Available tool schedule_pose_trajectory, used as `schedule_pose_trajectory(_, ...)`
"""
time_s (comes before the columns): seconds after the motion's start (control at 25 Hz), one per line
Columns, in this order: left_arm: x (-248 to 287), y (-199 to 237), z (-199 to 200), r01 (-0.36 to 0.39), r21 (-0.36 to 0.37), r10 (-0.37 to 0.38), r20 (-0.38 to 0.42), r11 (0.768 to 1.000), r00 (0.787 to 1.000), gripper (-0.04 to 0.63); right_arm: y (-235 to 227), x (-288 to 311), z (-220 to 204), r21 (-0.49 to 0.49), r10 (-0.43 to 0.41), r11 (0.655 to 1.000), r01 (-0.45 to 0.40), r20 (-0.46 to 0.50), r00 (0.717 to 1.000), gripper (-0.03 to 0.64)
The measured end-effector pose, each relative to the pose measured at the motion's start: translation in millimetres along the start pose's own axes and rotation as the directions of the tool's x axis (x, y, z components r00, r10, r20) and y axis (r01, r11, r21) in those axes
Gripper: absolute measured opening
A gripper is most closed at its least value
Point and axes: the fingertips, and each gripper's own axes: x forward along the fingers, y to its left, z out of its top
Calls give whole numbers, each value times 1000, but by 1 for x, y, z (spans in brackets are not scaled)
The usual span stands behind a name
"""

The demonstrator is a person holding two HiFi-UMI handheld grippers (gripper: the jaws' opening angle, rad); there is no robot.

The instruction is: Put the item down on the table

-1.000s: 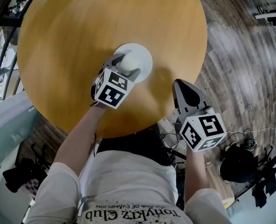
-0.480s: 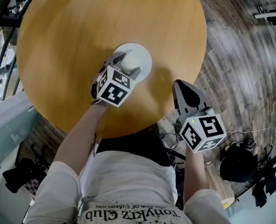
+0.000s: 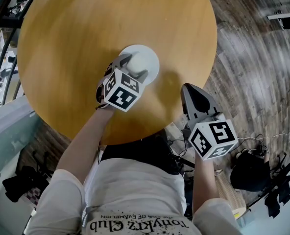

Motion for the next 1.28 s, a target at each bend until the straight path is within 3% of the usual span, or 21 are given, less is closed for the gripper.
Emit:
schedule_pose_trajectory(0.28,-7,1,3,-7,-2,7,24,1000,1000,330,3,-4,2,-6,2,1000,-2,6,1000,25)
schedule_pose_trajectory(0.76,-59,0,19,-16,-110,29,114,994,993,327,25,-22,19,-53,34,998,-32,48,998,26)
schedule_pose_trajectory(1.12,-144,-21,13,-89,-111,111,203,990,973,88,58,-58,25,-134,63,989,-56,46,997,26)
schedule_pose_trajectory(1.28,-189,-34,14,-86,-152,125,265,985,956,47,68,-76,27,-146,63,988,-53,62,996,26)
